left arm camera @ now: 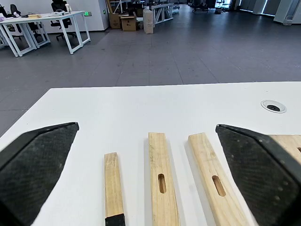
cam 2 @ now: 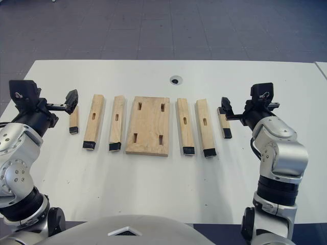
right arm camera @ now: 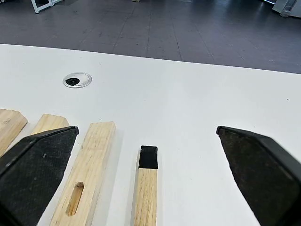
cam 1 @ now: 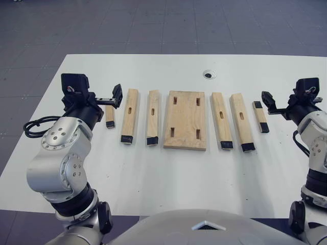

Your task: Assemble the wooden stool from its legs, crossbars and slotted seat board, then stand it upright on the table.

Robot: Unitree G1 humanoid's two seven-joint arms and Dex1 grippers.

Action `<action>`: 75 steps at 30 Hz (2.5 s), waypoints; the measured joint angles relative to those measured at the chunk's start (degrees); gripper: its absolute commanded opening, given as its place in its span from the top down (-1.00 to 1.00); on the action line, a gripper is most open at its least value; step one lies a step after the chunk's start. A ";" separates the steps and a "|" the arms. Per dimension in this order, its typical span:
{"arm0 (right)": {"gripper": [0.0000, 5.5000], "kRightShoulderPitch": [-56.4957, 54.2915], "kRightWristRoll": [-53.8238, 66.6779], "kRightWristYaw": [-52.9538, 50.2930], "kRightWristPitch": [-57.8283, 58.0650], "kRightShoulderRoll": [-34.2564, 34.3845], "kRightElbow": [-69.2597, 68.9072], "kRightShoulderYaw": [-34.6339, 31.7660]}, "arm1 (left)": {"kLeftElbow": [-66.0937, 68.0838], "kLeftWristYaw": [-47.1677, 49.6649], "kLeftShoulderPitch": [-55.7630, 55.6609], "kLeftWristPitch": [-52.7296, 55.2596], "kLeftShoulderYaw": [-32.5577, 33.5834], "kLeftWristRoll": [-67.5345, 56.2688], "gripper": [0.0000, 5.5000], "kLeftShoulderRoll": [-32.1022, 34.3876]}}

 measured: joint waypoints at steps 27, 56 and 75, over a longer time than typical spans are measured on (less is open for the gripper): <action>-0.99 -6.58 2.34 -6.00 4.23 6.15 -4.20 -0.19 | 1.75 4.56 -6.76 2.09 -0.58 0.85 -0.97 -2.49; -0.99 10.15 -2.22 4.53 -5.83 -2.71 7.73 1.45 | -0.10 4.48 -6.58 3.14 -0.63 0.64 -0.97 -2.38; -0.99 11.50 -1.53 12.55 -19.28 -3.00 26.50 3.68 | -0.81 4.40 -8.82 5.50 -0.70 0.54 -0.97 -1.54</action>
